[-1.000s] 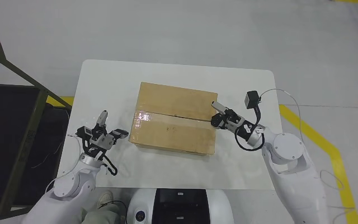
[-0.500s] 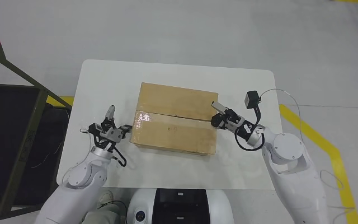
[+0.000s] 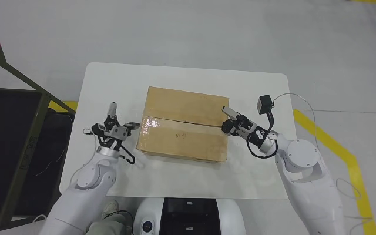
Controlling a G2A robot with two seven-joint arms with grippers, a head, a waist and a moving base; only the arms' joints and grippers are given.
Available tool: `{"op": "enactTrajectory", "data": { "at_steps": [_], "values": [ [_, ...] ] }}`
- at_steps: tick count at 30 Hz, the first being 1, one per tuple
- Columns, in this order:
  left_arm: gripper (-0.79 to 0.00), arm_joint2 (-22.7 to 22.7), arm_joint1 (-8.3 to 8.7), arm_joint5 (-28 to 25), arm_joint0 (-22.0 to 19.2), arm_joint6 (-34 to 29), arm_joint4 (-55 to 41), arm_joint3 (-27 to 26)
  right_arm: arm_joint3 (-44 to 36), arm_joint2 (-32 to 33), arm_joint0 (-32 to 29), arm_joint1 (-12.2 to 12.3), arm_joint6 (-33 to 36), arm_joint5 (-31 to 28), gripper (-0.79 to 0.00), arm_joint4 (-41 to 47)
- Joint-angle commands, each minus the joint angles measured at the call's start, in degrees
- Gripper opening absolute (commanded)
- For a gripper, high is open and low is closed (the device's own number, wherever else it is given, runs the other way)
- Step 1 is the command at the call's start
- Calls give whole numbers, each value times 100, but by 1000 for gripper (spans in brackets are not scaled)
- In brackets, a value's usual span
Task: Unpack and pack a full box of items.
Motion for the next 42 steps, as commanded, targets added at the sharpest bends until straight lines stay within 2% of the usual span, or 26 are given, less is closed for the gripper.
{"op": "enactTrajectory", "data": {
  "at_steps": [1, 16, 25, 32, 42],
  "values": [
    [0, 4, -34, -153, 7, 71, 34, -29, 0, 0, 0, 0, 0, 0, 0, 0],
    [0, -52, -248, -899, 53, 224, 310, -378, 0, 0, 0, 0, 0, 0, 0, 0],
    [0, -7, -361, -780, -85, 264, 498, -523, 0, 0, 0, 0, 0, 0, 0, 0],
    [0, 0, -439, -905, -93, 92, 644, -663, 0, 0, 0, 0, 0, 0, 0, 0],
    [0, 137, -528, -667, -161, -82, 1394, -974, 0, 0, 0, 0, 0, 0, 0, 0]
  ]
}}
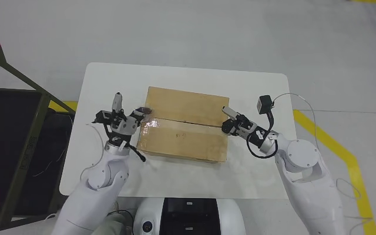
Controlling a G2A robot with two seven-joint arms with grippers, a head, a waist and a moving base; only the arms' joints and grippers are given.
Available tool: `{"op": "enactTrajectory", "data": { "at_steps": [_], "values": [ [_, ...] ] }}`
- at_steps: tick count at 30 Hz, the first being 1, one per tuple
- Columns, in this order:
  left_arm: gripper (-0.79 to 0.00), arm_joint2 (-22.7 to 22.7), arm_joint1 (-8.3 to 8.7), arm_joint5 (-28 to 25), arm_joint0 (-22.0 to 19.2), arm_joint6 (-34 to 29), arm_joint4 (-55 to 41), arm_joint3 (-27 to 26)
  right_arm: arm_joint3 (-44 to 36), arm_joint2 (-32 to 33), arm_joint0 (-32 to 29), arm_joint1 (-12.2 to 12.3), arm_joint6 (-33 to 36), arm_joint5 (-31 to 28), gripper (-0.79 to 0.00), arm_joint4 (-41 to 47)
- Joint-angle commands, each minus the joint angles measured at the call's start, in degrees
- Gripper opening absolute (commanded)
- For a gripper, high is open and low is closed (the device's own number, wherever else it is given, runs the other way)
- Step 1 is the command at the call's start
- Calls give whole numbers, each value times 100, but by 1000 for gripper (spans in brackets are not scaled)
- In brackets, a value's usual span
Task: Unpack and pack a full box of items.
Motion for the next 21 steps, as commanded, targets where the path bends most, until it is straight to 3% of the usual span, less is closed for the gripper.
{"op": "enactTrajectory", "data": {
  "at_steps": [1, 11, 21],
  "values": [
    [0, 61, -23, 48, -20, 57, 303, -100, 0, 0, 0, 0, 0, 0, 0, 0],
    [0, 596, -145, 457, -39, 241, 1636, -658, 0, 0, 0, 0, 0, 0, 0, 0],
    [0, 1071, -283, 723, -316, 343, 2276, -897, 0, 0, 0, 0, 0, 0, 0, 0]
  ]
}}
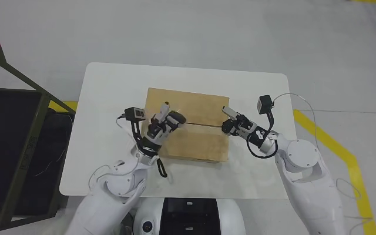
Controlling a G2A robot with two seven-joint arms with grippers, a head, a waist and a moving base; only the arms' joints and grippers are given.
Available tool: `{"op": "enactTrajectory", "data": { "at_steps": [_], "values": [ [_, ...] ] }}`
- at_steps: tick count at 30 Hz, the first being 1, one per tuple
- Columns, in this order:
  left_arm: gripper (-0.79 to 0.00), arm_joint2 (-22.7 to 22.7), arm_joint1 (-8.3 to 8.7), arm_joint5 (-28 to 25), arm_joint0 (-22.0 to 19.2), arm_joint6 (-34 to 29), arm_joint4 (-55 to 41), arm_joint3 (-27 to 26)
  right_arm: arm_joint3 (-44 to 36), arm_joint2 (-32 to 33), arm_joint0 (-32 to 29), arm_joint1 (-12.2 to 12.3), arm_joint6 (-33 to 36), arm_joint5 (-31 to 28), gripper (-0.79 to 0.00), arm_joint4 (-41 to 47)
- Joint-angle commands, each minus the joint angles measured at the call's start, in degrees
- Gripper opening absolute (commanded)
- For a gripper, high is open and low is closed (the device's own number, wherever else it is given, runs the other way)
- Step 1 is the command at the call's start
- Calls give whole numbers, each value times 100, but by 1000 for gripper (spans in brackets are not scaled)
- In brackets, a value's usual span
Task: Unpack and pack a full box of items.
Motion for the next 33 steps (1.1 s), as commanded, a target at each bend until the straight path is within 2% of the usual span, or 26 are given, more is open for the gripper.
{"op": "enactTrajectory", "data": {
  "at_steps": [1, 14, 20, 27, 33],
  "values": [
    [0, 106, -26, 79, -55, -20, 132, -31, 0, 0, 0, 0, 0, 0, 0, 0],
    [0, 739, -203, 472, -509, -126, 978, 87, 0, 0, 0, 0, 0, 0, 0, 0],
    [0, 932, -265, 408, -680, -330, 1239, -33, 0, 0, 0, 0, 0, 0, 0, 0],
    [0, 776, -267, 104, -631, -572, 1206, -128, 0, 0, 0, 0, 0, 0, 0, 0],
    [0, 329, -227, 31, -260, -389, 1219, -506, 0, 0, 0, 0, 0, 0, 0, 0]
  ]
}}
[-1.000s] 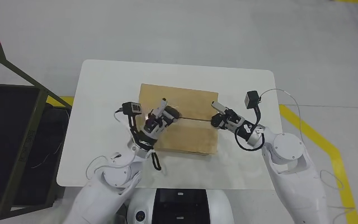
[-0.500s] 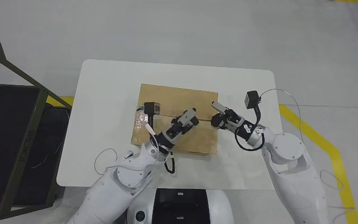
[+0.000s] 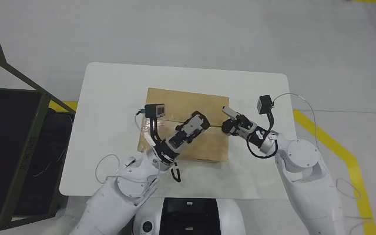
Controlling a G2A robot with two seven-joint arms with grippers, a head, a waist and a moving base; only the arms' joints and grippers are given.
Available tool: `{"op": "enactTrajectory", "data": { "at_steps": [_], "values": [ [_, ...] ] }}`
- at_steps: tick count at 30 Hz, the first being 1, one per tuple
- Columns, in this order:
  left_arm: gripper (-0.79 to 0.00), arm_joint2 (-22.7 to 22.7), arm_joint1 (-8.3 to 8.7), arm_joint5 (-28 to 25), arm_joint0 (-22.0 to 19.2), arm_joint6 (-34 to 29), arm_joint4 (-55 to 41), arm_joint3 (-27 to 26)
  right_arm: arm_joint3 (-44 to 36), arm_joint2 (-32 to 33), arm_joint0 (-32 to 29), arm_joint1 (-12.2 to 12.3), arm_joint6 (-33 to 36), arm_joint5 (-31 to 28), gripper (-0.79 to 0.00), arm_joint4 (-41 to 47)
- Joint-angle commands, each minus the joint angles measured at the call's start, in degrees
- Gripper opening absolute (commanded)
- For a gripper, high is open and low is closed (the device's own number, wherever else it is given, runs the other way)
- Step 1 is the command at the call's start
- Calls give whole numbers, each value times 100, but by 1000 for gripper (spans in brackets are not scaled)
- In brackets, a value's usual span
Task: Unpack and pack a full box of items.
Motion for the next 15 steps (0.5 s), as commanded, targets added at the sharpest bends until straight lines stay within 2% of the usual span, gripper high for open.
{"op": "enactTrajectory", "data": {
  "at_steps": [1, 8, 15],
  "values": [
    [0, -204, 24, 18, 171, 45, 102, -150, 0, 0, 0, 0, 0, 0, 0, 0],
    [0, -1255, 142, -75, 862, -65, 99, -649, 0, 0, 0, 0, 0, 0, 0, 0],
    [0, -2562, 265, 192, 1340, -864, -723, -940, 0, 0, 0, 0, 0, 0, 0, 0]
  ]
}}
